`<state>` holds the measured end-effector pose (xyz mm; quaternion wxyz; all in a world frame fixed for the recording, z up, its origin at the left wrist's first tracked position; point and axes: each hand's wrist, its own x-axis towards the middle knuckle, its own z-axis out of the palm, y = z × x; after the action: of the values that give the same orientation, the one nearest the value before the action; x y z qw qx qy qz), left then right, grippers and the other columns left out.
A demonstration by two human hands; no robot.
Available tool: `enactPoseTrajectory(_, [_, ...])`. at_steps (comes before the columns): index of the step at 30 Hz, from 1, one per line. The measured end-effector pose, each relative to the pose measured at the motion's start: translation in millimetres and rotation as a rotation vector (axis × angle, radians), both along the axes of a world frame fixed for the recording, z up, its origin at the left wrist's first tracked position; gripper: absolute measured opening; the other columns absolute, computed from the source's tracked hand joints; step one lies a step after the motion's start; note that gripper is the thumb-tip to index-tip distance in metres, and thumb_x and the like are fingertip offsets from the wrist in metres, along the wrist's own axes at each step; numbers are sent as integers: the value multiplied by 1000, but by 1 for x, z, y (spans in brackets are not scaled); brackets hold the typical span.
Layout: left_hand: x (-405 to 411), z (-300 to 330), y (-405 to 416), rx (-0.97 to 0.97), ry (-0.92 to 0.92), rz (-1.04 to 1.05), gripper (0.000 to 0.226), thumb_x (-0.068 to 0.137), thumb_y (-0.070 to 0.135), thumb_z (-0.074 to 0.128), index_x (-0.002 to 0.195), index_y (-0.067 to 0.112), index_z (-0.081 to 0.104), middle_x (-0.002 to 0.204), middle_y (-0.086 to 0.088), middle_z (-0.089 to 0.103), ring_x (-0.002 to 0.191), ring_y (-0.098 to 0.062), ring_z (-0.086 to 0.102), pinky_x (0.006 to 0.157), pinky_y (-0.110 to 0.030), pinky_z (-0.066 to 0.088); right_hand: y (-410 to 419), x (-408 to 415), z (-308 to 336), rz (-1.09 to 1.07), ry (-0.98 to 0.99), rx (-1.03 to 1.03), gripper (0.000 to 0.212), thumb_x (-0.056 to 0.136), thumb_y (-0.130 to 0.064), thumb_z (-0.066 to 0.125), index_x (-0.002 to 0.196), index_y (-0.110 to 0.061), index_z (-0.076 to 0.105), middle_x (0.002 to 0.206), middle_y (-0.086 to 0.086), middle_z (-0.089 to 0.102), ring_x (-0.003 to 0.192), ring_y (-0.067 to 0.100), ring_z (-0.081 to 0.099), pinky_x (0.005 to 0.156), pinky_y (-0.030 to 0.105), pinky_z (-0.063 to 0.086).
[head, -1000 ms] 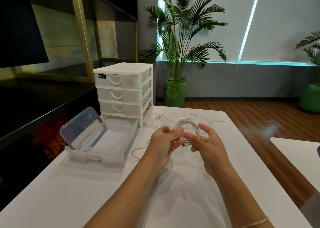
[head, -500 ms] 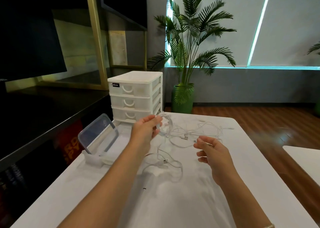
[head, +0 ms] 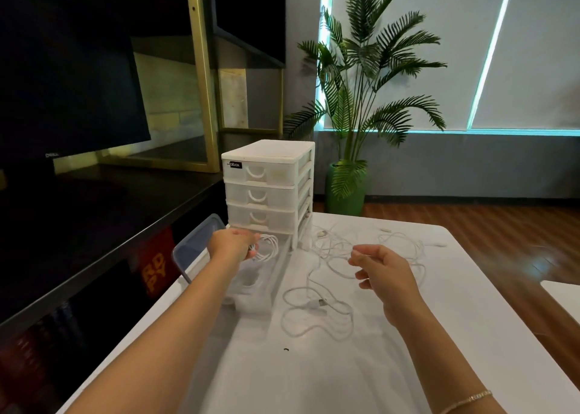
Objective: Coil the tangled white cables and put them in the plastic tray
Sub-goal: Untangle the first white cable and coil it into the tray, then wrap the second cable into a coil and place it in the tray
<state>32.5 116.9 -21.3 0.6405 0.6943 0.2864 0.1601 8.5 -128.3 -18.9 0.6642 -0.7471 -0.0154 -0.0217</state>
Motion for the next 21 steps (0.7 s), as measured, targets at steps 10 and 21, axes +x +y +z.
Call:
enactPoseTrajectory(10, [2, -6, -1, 88, 67, 25, 13, 88, 4, 53, 100, 0, 58, 79, -12, 65, 59, -16, 60, 45, -19, 50, -1, 1, -3, 5, 31, -28, 10, 89, -14, 58, 98, -16, 62, 97, 6, 66, 80, 19, 60, 63, 25, 48])
enactPoseTrajectory(21, [1, -9, -15, 743, 420, -109, 32, 93, 23, 51, 113, 0, 60, 117, -18, 60, 103, -33, 59, 78, -35, 48, -1, 3, -3, 19, 47, -58, 9, 89, -15, 59, 97, -17, 61, 100, 7, 66, 79, 18, 59, 62, 24, 47])
